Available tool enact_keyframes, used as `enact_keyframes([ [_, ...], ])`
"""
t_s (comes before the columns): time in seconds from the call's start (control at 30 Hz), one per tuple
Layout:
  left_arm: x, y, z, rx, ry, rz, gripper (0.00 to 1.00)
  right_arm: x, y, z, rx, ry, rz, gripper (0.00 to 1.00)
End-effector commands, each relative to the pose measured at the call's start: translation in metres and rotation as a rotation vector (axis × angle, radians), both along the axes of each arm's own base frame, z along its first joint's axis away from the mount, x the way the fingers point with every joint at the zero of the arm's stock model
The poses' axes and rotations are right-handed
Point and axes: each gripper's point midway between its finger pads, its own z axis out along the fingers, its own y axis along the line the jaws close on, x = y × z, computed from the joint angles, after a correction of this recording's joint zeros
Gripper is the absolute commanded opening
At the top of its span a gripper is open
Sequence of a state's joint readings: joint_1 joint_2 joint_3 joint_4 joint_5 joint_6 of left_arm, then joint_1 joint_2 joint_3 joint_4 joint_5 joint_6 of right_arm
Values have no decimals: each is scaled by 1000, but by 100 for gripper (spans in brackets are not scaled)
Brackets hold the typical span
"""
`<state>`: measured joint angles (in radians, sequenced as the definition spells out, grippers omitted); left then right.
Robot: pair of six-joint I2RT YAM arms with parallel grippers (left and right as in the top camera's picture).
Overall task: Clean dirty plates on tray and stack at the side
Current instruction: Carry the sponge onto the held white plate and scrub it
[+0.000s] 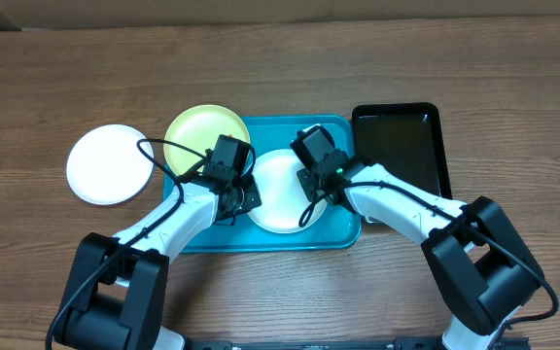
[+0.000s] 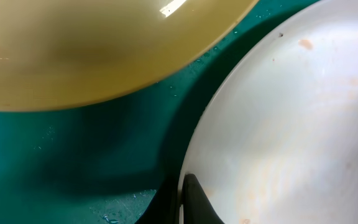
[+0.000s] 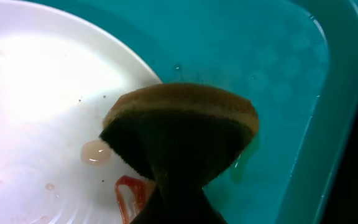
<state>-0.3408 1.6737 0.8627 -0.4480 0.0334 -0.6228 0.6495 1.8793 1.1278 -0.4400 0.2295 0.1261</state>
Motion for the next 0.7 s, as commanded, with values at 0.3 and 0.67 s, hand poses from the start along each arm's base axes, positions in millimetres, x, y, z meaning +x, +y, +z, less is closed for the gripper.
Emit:
enact_keyframes([
  [0.3, -12, 5, -11, 30, 43, -1, 4, -34, 18, -25, 138, 132, 84, 4],
  [0.67, -11, 4, -11, 29, 43, -1, 4, -63, 55, -17, 344, 279, 200, 4],
])
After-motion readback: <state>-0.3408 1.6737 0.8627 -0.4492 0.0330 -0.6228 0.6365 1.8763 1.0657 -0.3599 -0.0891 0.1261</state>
